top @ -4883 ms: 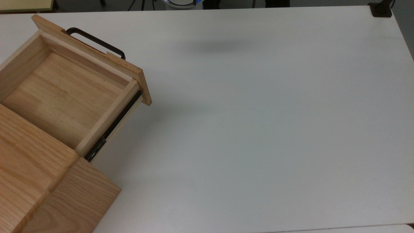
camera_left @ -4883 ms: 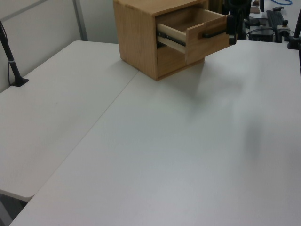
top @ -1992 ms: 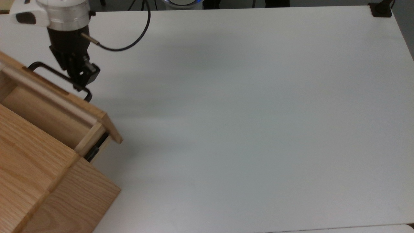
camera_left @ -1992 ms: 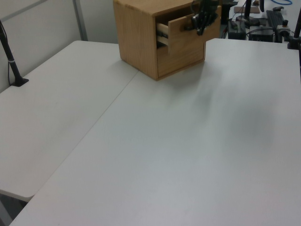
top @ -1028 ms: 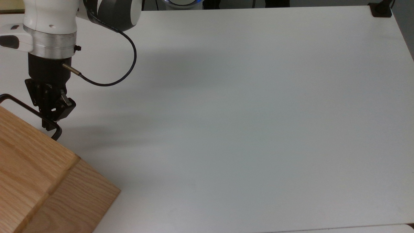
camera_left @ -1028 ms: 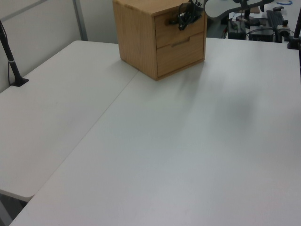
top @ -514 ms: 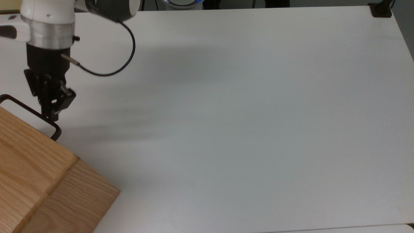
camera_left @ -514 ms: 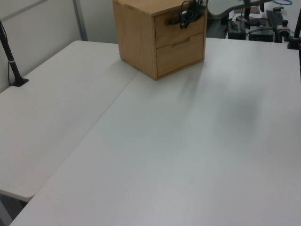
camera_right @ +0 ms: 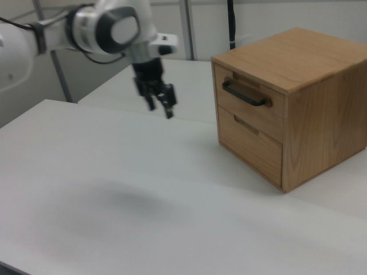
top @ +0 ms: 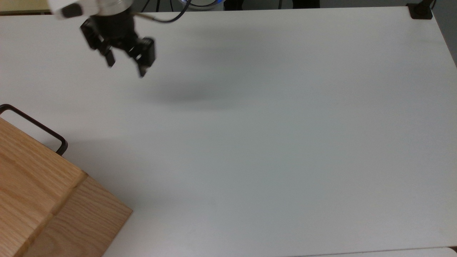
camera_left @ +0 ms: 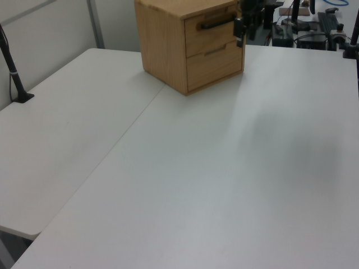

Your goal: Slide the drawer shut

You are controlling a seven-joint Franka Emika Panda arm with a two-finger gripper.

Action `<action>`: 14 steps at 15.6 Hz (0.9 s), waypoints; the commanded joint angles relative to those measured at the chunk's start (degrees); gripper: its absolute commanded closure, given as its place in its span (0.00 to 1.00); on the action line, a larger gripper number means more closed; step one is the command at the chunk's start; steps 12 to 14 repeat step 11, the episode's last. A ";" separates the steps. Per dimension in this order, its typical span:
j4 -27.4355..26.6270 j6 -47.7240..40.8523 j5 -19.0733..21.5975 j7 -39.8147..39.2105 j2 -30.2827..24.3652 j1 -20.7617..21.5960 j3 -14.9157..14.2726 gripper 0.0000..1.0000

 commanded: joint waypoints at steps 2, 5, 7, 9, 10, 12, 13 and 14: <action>-6.29 -8.06 1.03 -3.12 -8.79 0.49 4.66 0.00; -7.18 -12.89 1.03 -4.00 -11.09 4.27 4.84 0.00; -7.09 -15.01 1.03 -7.60 -11.79 4.81 4.84 0.00; -7.00 -15.28 1.03 -7.52 -12.32 4.81 4.84 0.00; -6.74 -14.93 1.03 -7.52 -12.24 4.72 4.84 0.00; -6.74 -14.67 1.03 -7.52 -12.15 4.63 4.84 0.00; -6.74 -14.67 1.03 -7.52 -12.15 4.63 4.84 0.00; -6.74 -14.67 1.03 -7.52 -12.15 4.63 4.84 0.00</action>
